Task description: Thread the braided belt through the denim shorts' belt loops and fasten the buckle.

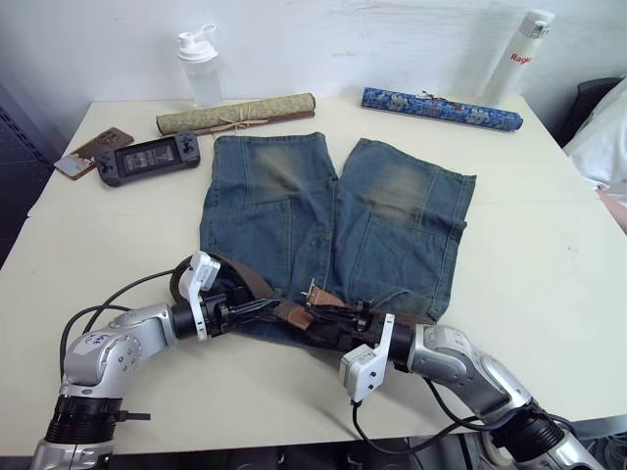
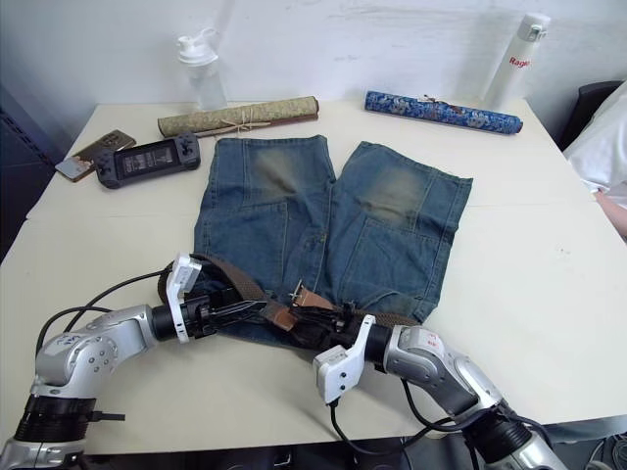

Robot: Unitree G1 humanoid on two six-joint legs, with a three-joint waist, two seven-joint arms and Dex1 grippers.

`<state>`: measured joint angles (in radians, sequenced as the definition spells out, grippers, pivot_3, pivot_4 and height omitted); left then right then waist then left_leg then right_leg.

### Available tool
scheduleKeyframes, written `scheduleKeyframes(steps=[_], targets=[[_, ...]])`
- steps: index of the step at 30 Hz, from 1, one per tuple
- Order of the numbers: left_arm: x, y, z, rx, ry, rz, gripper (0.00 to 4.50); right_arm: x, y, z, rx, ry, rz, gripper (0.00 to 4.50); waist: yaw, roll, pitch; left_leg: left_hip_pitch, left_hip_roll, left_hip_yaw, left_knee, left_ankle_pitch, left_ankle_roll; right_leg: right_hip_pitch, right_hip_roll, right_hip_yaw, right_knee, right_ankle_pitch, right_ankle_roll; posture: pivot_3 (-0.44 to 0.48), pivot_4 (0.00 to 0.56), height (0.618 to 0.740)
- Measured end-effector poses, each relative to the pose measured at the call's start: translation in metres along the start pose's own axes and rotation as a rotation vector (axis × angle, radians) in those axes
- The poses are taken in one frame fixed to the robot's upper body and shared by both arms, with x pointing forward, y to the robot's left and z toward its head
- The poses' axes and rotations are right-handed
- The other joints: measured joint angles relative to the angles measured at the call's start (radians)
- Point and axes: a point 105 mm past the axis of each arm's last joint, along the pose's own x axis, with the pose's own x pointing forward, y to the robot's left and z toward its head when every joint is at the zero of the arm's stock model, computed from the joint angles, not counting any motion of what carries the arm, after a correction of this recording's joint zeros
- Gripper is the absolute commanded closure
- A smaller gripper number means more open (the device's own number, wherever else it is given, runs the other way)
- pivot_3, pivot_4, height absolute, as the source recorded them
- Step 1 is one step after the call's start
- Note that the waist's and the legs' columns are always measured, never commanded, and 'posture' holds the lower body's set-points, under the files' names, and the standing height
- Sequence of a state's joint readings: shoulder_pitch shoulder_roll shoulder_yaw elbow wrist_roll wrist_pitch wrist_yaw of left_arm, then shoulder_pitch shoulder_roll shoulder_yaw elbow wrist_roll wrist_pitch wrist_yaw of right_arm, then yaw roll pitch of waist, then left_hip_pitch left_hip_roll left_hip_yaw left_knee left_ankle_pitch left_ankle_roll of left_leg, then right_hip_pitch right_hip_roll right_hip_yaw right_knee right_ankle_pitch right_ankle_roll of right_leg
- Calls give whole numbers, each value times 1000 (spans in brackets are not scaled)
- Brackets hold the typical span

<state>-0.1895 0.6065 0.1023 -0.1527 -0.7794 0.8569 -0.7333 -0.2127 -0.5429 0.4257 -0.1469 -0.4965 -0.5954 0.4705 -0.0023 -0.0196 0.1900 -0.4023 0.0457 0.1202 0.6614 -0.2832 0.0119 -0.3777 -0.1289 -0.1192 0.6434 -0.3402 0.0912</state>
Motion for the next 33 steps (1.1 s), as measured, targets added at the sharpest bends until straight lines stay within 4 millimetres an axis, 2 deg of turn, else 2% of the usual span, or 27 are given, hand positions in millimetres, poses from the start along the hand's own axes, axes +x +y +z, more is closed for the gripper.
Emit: scheduleKeyframes(steps=[1, 7, 10, 17, 25, 27, 28, 33], targets=[[0, 0, 0, 0, -1, 0, 748, 0, 0, 0, 1, 2, -1, 649, 0, 0, 0, 0, 0, 0, 0, 0, 0, 0, 0, 0, 0, 0, 0, 0, 150, 717], [0, 0, 0, -2, -2, 0, 748, 0, 0, -1, 1, 5, -4, 649, 0, 0, 0, 0, 0, 0, 0, 0, 0, 0, 0, 0, 0, 0, 0, 0, 150, 717], [0, 0, 0, -2, -2, 0, 748, 0, 0, -1, -7, 7, -8, 1452, 0, 0, 0, 0, 0, 0, 0, 0, 0, 0, 0, 0, 0, 0, 0, 0, 150, 717], [0, 0, 0, -2, -1, 0, 748, 1, -4, 3, -42, -10, -31, 4487, 0, 0, 0, 0, 0, 0, 0, 0, 0, 0, 0, 0, 0, 0, 0, 0, 150, 717], [0, 0, 0, -1, -1, 1, 748, 1, -6, 3, -49, -13, -33, 4487, 0, 0, 0, 0, 0, 0, 0, 0, 0, 0, 0, 0, 0, 0, 0, 0, 150, 717], [-2, -1, 1, -5, -9, -1, 218, 1, -6, 3, -35, -13, -29, 4500, -1, 0, 0, 0, 0, 0, 0, 0, 0, 0, 0, 0, 0, 0, 0, 0, 150, 717], [-6, -5, 3, -6, -29, -5, 22, 1, -6, 3, -9, -13, -25, 4500, -2, 0, 0, 0, 1, 0, 0, 0, 0, 0, 0, 0, 0, 0, 0, 0, 150, 717], [-31, -24, 18, 61, -67, -1, 22, -3, -11, 4, 90, -10, -12, 4500, -3, 0, 0, 0, 1, 0, 0, 0, 0, 0, 0, 0, 0, 0, 0, 0, 150, 717]])
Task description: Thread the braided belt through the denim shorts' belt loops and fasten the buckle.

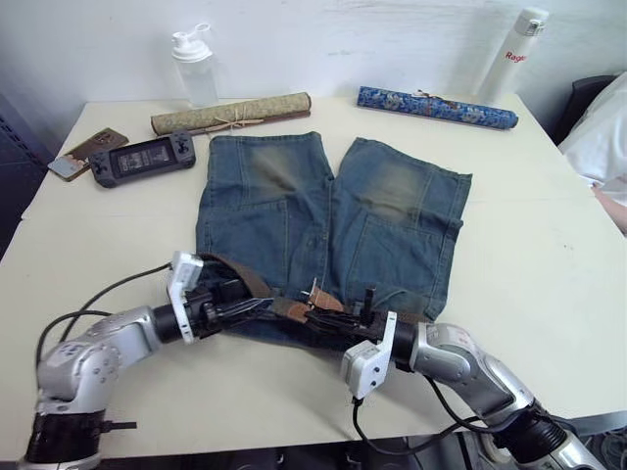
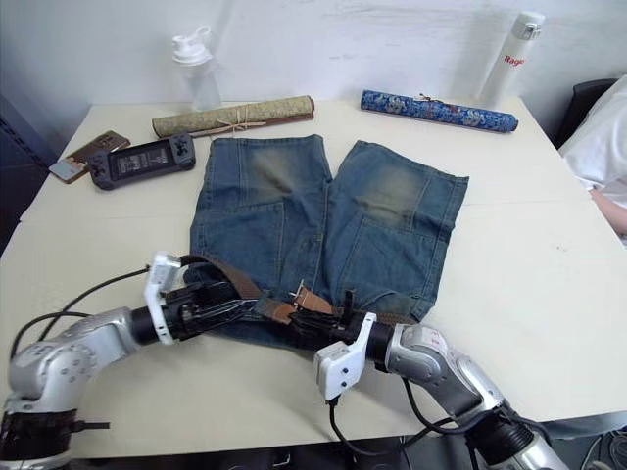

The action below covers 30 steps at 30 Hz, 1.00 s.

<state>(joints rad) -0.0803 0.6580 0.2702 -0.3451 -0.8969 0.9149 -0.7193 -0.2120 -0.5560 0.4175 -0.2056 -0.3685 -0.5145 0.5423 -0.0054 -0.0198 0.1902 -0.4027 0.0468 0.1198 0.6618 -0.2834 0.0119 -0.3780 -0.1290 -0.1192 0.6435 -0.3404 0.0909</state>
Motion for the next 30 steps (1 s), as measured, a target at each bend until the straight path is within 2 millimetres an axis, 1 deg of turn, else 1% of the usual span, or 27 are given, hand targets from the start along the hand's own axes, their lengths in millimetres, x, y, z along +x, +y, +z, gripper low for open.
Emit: scheduleKeyframes(steps=[2, 3, 5, 7, 9, 12, 13, 15, 17, 19, 22, 24, 26, 30], targets=[[-13, -15, 2, 9, -2, -16, 22, -1, -5, 1, 37, 8, 3, 4500, -1, 0, 0, 0, 0, 0, 0, 0, 0, 0, 0, 0, 0, 0, 0, 0, 150, 717], [-15, -17, 2, 9, -2, -20, 22, -2, -5, 0, 42, 11, 2, 4500, 1, 0, 0, 0, 0, 0, 0, 0, 0, 0, 0, 0, -1, 0, 0, 0, 150, 717], [-23, -25, -4, 11, 27, -17, 22, -2, -7, 1, 59, 15, 1, 4500, 2, 0, 0, 0, 0, -1, 0, -1, 0, 1, -1, 0, -1, 0, 0, 0, 150, 717], [-29, -29, -16, 12, 76, -5, 22, -3, -9, -1, 71, 22, -4, 4500, 4, 0, 0, 0, -1, -1, 0, -1, 1, 1, -1, 0, -1, 0, 0, 0, 150, 717], [-30, -26, -20, 33, 82, 25, 22, -4, -10, -2, 77, 27, -3, 4500, 7, 0, 0, 0, -1, -1, 0, -1, 1, 1, -1, 0, -1, 0, 0, 0, 150, 717], [-27, -11, -23, 123, 87, 118, 22, -3, -10, -1, 91, 22, -2, 4500, 5, 0, 0, 0, -1, -1, 0, -1, 1, 1, -1, 0, -1, 0, -1, 0, 150, 717], [-26, -5, -27, 131, 89, 148, 22, -3, -11, 0, 94, 21, -1, 4500, 4, 0, 0, 0, -1, -1, 0, -2, 1, 1, -1, 0, -1, 0, -1, 0, 150, 717], [-22, 2, -35, 137, 103, 178, 22, -3, -10, 0, 100, 22, 3, 4500, 3, 0, 0, 0, -1, -1, 0, -2, 0, 1, 0, 0, -1, 0, -1, 0, 150, 717], [-18, 1, -47, 171, 155, 164, 22, -3, -10, 0, 121, 23, 10, 4500, 3, 0, 0, 0, -1, 0, 0, -2, 1, 1, 0, 0, -1, 0, -1, 0, 150, 717], [-18, -5, -55, 257, 238, 133, 22, -4, -12, 0, 145, 27, 9, 4500, 3, 1, 0, 0, -1, 0, 0, -2, 1, 1, -1, 0, -1, 0, -1, 0, 150, 717], [-21, -7, -66, 397, 330, 112, 22, -5, -17, 1, 190, 34, 10, 4500, 3, 7, -4, 1, -1, 1, 0, -4, 1, 1, -1, 0, -2, 0, -1, 0, 150, 717], [-21, -6, -69, 450, 344, 109, 22, -7, -21, 1, 214, 43, 8, 4500, 3, 13, -9, 1, 0, 1, 0, -6, 2, 1, -1, 0, -3, 0, -1, 0, 150, 717], [-20, -4, -72, 485, 353, 106, 22, -11, -30, 2, 263, 50, -3, 4500, 3, 18, -13, 1, 0, 1, 0, -7, 3, 1, -1, 1, -3, 0, -1, 0, 150, 717], [-20, -2, -74, 527, 369, 106, 22, -16, -41, 6, 364, 57, -9, 4500, 3, 22, -17, 3, 0, 1, -1, -8, 5, 2, -1, 1, -2, -1, -1, 0, 150, 717]])
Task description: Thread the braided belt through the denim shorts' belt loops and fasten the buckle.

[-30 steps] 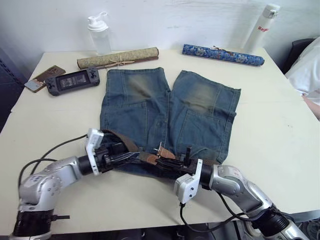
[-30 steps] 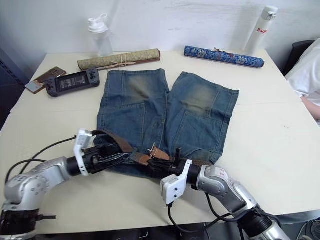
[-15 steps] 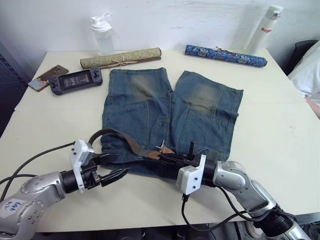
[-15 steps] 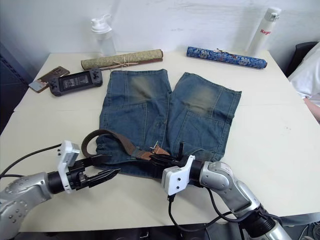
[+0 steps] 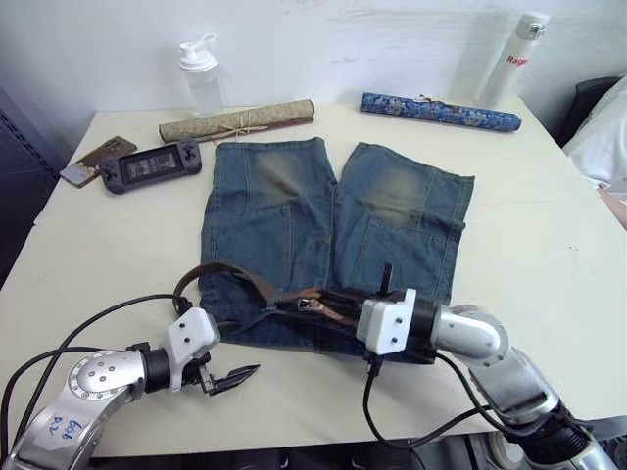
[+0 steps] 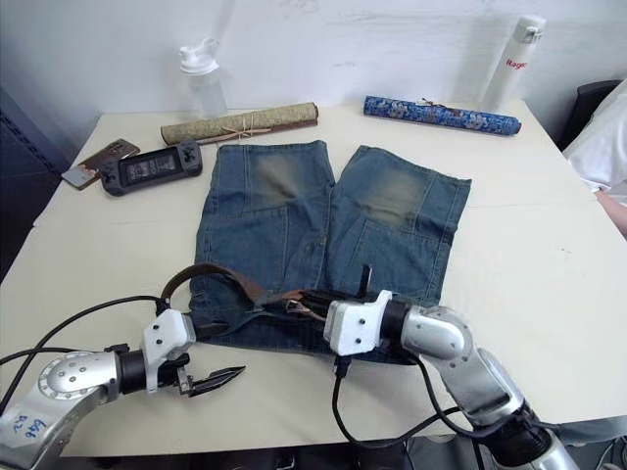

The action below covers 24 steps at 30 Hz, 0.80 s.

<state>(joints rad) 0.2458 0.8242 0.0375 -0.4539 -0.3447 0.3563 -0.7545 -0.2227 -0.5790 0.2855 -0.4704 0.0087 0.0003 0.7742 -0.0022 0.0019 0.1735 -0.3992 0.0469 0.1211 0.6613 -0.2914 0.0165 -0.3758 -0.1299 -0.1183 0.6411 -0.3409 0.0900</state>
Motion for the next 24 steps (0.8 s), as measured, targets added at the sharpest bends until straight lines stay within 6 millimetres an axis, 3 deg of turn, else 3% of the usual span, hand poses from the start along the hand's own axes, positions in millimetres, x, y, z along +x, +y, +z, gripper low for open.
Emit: scheduleKeyframes(steps=[11, 15, 24], targets=[[0, 0, -3, 23, 4, -1, 22, -24, -44, 5, 64, 38, -77, 4500, 0, 3, -3, 3, 0, 2, -2, -2, 3, 1, 0, 2, 0, 0, 0, 0, 150, 717], [0, 0, -5, 35, 8, -2, 22, -55, -84, 1, 40, 95, -146, 4500, 0, 4, -3, 10, -1, 8, -9, -2, 3, 3, 0, 7, -2, 0, 0, 0, 150, 717], [0, 0, -7, 58, 8, 3, 22, -68, -98, 3, 59, 98, -163, 4500, -1, 5, -4, 12, 0, 11, -12, -1, 3, 1, 0, 10, -2, 0, 0, 0, 150, 717]])
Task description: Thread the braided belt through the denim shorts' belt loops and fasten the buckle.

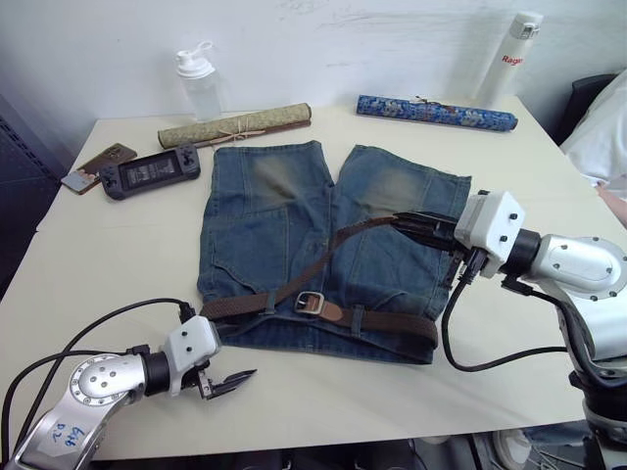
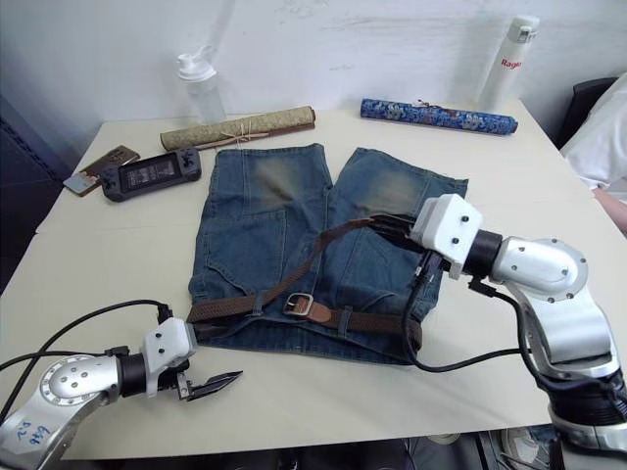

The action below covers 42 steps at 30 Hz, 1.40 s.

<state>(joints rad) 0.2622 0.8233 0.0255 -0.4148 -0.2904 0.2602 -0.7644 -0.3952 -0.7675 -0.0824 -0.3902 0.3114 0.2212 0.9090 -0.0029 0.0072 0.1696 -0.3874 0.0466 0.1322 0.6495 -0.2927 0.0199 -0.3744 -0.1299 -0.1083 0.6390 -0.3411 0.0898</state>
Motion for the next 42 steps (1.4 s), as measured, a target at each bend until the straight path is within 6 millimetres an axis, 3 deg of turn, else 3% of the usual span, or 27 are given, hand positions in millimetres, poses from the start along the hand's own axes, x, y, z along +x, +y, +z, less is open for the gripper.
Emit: scheduleKeyframes(steps=[7, 12, 22, 26, 29, 35, 42], targets=[[0, 1, 2, -5, -16, 16, 22, 4, -1, 5, 1, -21, -6, 4500, 2, 0, 0, -1, 0, 0, 0, 0, 0, 0, 0, 0, 0, 0, 0, 0, 150, 717], [-9, -2, 20, -135, -134, 22, 22, 13, 4, 14, 18, -59, 13, 4500, -1, -10, 6, -4, 1, -1, 0, 2, -4, -2, 0, -1, -1, 0, 0, 0, 150, 717], [-53, -14, 92, -322, -313, -181, 22, 21, 13, 14, 38, -72, 52, 4500, -4, -16, 11, -4, 1, -2, 0, 3, -6, -2, 0, -1, -3, 0, 0, 0, 150, 717], [-56, 33, 139, -177, -465, 57, 22, 28, 20, 18, 20, -93, 87, 4500, 4, -16, 11, -5, -1, -5, 1, 5, -6, 0, 0, -4, -3, 0, 0, 0, 150, 717], [-39, 52, 147, -29, -429, 222, 22, 33, 24, 18, -19, -79, 106, 4500, 2, -16, 12, -6, -3, -2, 0, 4, -6, -1, 1, -2, -4, 1, 2, 0, 150, 717], [-7, 32, 153, 127, -420, 230, 22, 42, 29, 23, -87, -83, 126, 4500, -10, -18, 13, -6, 1, 4, 0, 4, -5, -3, 5, 0, -4, 2, 3, 0, 150, 717], [2, 40, 149, 163, -404, 337, 22, 49, 36, 31, -126, -104, 141, 4500, -1, -20, 14, -6, 1, 3, 1, 4, -6, -3, 4, 2, -5, 2, 3, 0, 150, 717]])
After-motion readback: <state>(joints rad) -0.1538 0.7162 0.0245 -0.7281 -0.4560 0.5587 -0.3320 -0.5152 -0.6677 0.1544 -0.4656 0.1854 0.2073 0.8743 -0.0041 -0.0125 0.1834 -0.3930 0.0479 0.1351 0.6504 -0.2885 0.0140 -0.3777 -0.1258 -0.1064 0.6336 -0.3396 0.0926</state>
